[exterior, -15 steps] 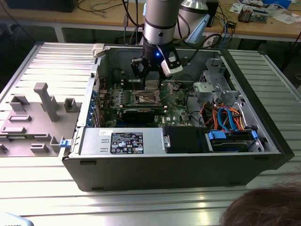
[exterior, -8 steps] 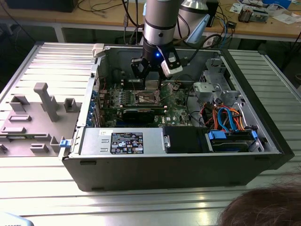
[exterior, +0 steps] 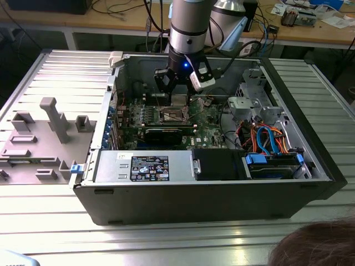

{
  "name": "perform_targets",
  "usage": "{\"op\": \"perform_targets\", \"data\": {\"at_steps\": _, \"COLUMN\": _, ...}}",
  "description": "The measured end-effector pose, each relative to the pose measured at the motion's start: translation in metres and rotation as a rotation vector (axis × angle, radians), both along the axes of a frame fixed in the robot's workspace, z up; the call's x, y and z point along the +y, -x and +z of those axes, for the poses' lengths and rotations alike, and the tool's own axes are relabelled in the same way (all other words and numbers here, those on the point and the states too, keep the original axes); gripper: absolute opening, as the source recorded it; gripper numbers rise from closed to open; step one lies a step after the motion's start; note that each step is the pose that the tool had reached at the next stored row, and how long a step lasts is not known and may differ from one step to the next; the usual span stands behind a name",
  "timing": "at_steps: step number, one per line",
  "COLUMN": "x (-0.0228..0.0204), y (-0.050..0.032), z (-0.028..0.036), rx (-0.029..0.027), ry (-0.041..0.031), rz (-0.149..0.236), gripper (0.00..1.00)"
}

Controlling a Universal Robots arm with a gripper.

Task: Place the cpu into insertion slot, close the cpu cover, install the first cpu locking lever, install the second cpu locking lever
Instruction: 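Place the cpu into insertion slot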

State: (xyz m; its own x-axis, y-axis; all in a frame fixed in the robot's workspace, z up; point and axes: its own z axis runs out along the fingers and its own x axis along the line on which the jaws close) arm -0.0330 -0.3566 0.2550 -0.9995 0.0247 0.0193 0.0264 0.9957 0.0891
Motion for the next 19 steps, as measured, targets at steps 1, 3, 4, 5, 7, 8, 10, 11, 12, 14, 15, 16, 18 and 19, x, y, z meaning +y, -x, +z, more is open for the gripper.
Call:
{"op": "perform_targets", "data": {"at_steps": 1, "x": 0.0, "y": 0.0, "z": -0.0001, "rx": 0.0, "ry": 0.0, "rz": 0.0, "gripper": 0.55}}
{"op": "perform_targets", "data": {"at_steps": 3, "x": 0.0, "y": 0.0, "z": -0.0005, "rx": 0.0, "ry": 0.0, "rz": 0.0, "gripper": 0.55}}
{"op": "perform_targets", "data": {"at_steps": 4, "x": 0.0, "y": 0.0, "z": -0.0006, "rx": 0.0, "ry": 0.0, "rz": 0.0, "gripper": 0.55}}
{"op": "perform_targets", "data": {"at_steps": 5, "x": 0.0, "y": 0.0, "z": -0.0008, "rx": 0.0, "ry": 0.0, "rz": 0.0, "gripper": 0.55}}
{"op": "perform_targets", "data": {"at_steps": 7, "x": 0.0, "y": 0.0, "z": -0.0033, "rx": 0.0, "ry": 0.0, "rz": 0.0, "gripper": 0.55}}
{"op": "perform_targets", "data": {"at_steps": 8, "x": 0.0, "y": 0.0, "z": -0.0055, "rx": 0.0, "ry": 0.0, "rz": 0.0, "gripper": 0.55}}
{"op": "perform_targets", "data": {"at_steps": 10, "x": 0.0, "y": 0.0, "z": -0.0058, "rx": 0.0, "ry": 0.0001, "rz": 0.0, "gripper": 0.55}}
{"op": "perform_targets", "data": {"at_steps": 11, "x": 0.0, "y": 0.0, "z": -0.006, "rx": 0.0, "ry": 0.0, "rz": 0.0, "gripper": 0.55}}
{"op": "perform_targets", "data": {"at_steps": 12, "x": 0.0, "y": 0.0, "z": -0.0061, "rx": 0.0, "ry": 0.0, "rz": 0.0, "gripper": 0.55}}
{"op": "perform_targets", "data": {"at_steps": 14, "x": 0.0, "y": 0.0, "z": -0.0065, "rx": 0.0, "ry": 0.0001, "rz": 0.0, "gripper": 0.55}}
{"op": "perform_targets", "data": {"at_steps": 15, "x": 0.0, "y": 0.0, "z": -0.0067, "rx": 0.0001, "ry": 0.0, "rz": 0.0, "gripper": 0.55}}
{"op": "perform_targets", "data": {"at_steps": 16, "x": 0.0, "y": 0.0, "z": -0.0069, "rx": 0.0, "ry": 0.0, "rz": 0.0, "gripper": 0.55}}
{"op": "perform_targets", "data": {"at_steps": 18, "x": 0.0, "y": 0.0, "z": -0.0074, "rx": 0.0, "ry": 0.0, "rz": 0.0, "gripper": 0.55}}
{"op": "perform_targets", "data": {"at_steps": 19, "x": 0.0, "y": 0.0, "z": -0.008, "rx": 0.0, "ry": 0.0, "rz": 0.0, "gripper": 0.55}}
